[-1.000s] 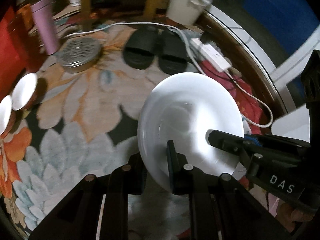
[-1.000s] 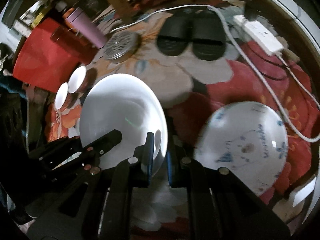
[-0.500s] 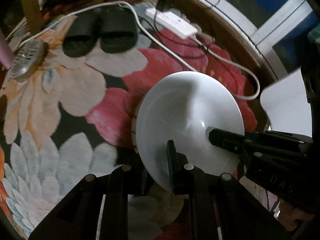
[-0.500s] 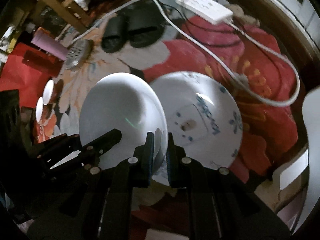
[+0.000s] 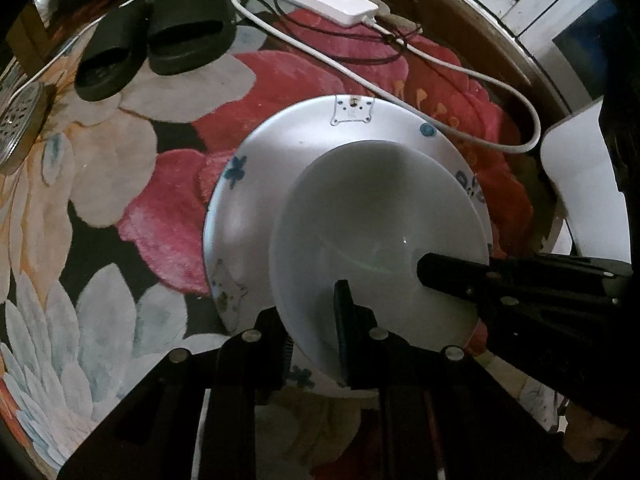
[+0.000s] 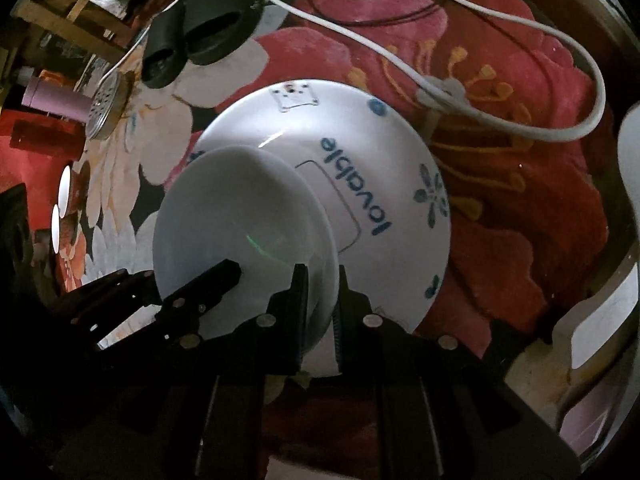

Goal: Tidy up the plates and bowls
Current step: 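Lower the white bowl onto the bear plates and open both grippers, then withdraw both grippers from the stack and move toward the remaining bowls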

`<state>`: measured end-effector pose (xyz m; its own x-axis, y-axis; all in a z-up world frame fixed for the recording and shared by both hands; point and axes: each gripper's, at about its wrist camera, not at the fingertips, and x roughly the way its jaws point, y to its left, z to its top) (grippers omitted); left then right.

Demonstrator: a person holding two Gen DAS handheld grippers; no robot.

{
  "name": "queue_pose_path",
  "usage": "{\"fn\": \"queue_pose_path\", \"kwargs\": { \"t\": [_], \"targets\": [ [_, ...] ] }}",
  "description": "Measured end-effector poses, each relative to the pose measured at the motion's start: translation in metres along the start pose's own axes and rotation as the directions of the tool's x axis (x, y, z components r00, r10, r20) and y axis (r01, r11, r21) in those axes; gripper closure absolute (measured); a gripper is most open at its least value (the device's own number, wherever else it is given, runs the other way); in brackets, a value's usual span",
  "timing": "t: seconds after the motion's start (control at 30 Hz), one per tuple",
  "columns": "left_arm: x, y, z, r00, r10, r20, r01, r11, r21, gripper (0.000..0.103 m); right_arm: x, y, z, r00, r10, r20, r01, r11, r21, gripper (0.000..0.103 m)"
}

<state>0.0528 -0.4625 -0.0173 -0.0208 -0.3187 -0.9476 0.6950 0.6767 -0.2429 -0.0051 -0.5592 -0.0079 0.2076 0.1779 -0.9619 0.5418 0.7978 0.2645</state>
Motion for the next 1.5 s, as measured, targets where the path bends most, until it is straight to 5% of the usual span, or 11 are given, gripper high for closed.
{"fn": "queue_pose_path", "kwargs": {
  "t": [0.4,0.63,0.73,0.8,0.87,0.97,1.07,1.5],
  "targets": [
    [0.012,0.005,0.003,0.999,0.005,-0.033,-0.006,1.0,-0.023,0.081,0.012,-0.001,0.007,1.0,0.005,-0.009,-0.005,1.0,-0.004,0.089],
    [-0.012,0.01,-0.003,0.999,-0.028,0.04,0.028,1.0,-0.006,0.035,0.004,0.002,0.004,1.0,0.011,0.015,-0.012,1.0,0.002,0.086],
    [-0.027,0.012,-0.006,0.997,-0.023,0.077,0.023,1.0,0.001,0.033,-0.004,0.008,0.003,0.999,0.005,0.034,-0.004,1.0,-0.014,0.072],
    [-0.037,0.018,-0.008,0.994,-0.026,0.106,0.027,1.0,-0.008,0.024,-0.011,0.012,0.001,0.998,-0.001,0.056,0.002,1.0,-0.017,0.046],
    [-0.046,0.022,-0.01,0.991,-0.023,0.133,0.025,0.999,-0.02,0.022,-0.018,0.017,0.0,0.997,-0.007,0.075,0.008,1.0,-0.015,0.031],
    [-0.061,0.033,-0.017,0.987,-0.017,0.161,0.022,0.999,-0.03,0.02,-0.027,0.024,-0.003,0.994,-0.016,0.105,0.018,1.0,-0.021,0.018],
    [-0.073,0.043,-0.023,0.981,-0.008,0.192,0.016,0.999,-0.04,0.003,-0.034,0.033,-0.007,0.99,-0.032,0.139,0.036,0.999,-0.03,0.014],
    [-0.107,0.104,-0.054,0.973,0.07,0.221,-0.042,0.99,-0.133,0.001,-0.044,0.079,-0.014,0.972,-0.053,0.229,0.074,0.994,-0.081,0.008]
  ]
}}
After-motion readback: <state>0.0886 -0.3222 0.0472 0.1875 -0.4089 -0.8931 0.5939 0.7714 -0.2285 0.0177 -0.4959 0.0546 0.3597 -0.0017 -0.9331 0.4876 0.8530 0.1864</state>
